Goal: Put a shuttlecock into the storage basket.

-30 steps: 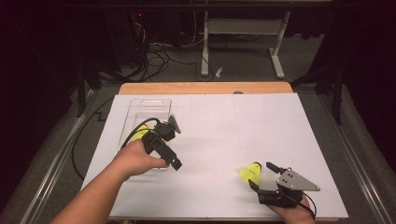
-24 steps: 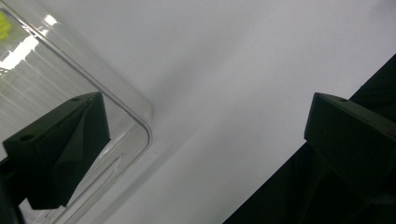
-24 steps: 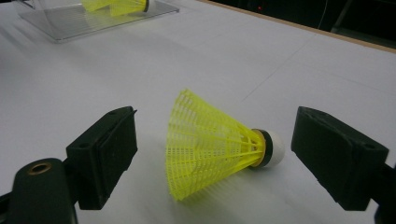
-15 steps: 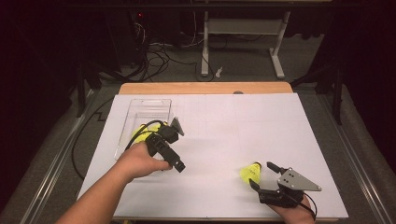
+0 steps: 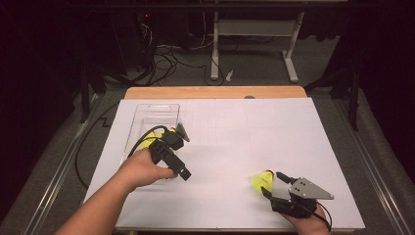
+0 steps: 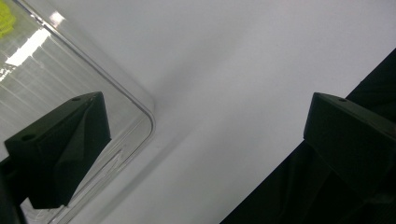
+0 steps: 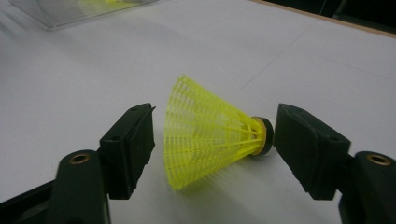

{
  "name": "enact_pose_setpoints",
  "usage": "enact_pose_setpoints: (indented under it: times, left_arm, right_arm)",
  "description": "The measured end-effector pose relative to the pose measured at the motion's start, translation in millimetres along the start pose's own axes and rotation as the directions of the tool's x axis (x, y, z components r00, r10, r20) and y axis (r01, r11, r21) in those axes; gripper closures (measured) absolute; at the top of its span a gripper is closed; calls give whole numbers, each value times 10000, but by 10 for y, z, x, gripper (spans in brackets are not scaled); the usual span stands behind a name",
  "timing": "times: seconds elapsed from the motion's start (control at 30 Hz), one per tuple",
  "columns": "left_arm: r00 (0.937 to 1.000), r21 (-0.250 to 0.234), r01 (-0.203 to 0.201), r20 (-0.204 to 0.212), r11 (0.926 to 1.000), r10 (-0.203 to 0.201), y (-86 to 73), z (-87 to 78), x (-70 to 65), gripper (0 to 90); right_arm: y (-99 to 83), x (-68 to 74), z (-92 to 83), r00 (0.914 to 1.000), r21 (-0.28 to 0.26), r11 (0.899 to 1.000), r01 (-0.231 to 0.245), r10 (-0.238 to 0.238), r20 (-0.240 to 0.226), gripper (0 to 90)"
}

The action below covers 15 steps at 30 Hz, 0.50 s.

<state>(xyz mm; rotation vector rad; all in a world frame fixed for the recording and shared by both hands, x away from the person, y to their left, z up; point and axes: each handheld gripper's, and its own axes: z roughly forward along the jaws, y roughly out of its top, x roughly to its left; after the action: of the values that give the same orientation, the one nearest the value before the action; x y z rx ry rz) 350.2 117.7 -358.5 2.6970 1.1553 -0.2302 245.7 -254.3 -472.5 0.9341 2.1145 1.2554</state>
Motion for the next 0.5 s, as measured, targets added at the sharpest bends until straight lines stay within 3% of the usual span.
enact_pose_setpoints:
  times: [0.5]
  left_arm:
    - [9998,130,-176,44,9998,176,37,61,-45,19]
  right_arm:
    - [-6,0,7,9992,549,9982,-246,229,315,534]
